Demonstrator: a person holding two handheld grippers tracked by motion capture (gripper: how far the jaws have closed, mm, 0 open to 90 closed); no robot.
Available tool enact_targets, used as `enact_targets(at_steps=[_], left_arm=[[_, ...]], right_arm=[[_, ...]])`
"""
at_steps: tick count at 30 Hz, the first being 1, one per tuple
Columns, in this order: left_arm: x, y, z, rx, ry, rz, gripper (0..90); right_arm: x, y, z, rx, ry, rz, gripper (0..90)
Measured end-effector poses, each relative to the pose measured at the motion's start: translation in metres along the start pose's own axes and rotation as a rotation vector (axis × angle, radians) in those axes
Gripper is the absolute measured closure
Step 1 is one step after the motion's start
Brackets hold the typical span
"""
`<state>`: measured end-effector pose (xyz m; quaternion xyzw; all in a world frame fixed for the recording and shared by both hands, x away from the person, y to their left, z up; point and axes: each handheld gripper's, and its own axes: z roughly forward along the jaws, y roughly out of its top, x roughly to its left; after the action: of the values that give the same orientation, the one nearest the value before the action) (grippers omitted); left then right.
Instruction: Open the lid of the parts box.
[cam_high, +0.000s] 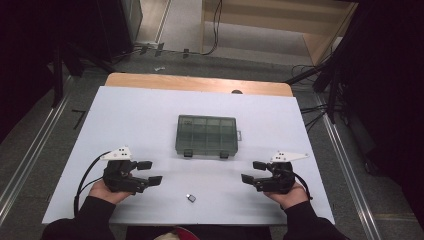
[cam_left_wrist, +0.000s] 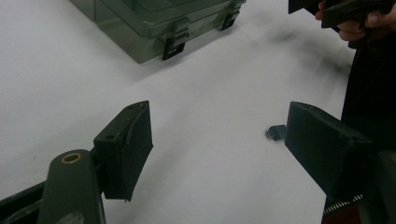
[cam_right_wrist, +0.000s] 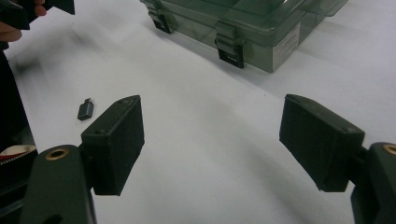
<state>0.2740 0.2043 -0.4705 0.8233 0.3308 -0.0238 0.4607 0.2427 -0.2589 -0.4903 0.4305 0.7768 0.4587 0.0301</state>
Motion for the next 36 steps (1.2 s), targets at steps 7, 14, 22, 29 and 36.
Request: enact_targets(at_steps=[7, 14, 22, 29, 36], left_arm=[[0.001, 0.001, -0.005, -0.013, 0.03, 0.005, 24.2], [0.002, 0.0, -0.007, -0.019, 0.046, -0.016, 24.2], [0.0, -0.004, -0.01, -0.013, 0.073, -0.017, 24.2], [0.002, -0.003, -0.007, -0.009, 0.081, -0.023, 24.2], [0.003, -0.003, -0.006, -0.004, 0.085, -0.021, 24.2]], right_arm=[[-0.001, -0.001, -0.002, -0.017, 0.003, 0.016, 20.5], [-0.004, 0.001, -0.002, -0.03, -0.002, 0.015, 20.6], [-0.005, 0.005, 0.003, -0.018, 0.014, 0.021, 20.6], [-0.009, 0.007, 0.001, -0.055, 0.028, 0.034, 21.5], [-0.011, 0.008, 0.001, -0.053, 0.028, 0.057, 21.8]])
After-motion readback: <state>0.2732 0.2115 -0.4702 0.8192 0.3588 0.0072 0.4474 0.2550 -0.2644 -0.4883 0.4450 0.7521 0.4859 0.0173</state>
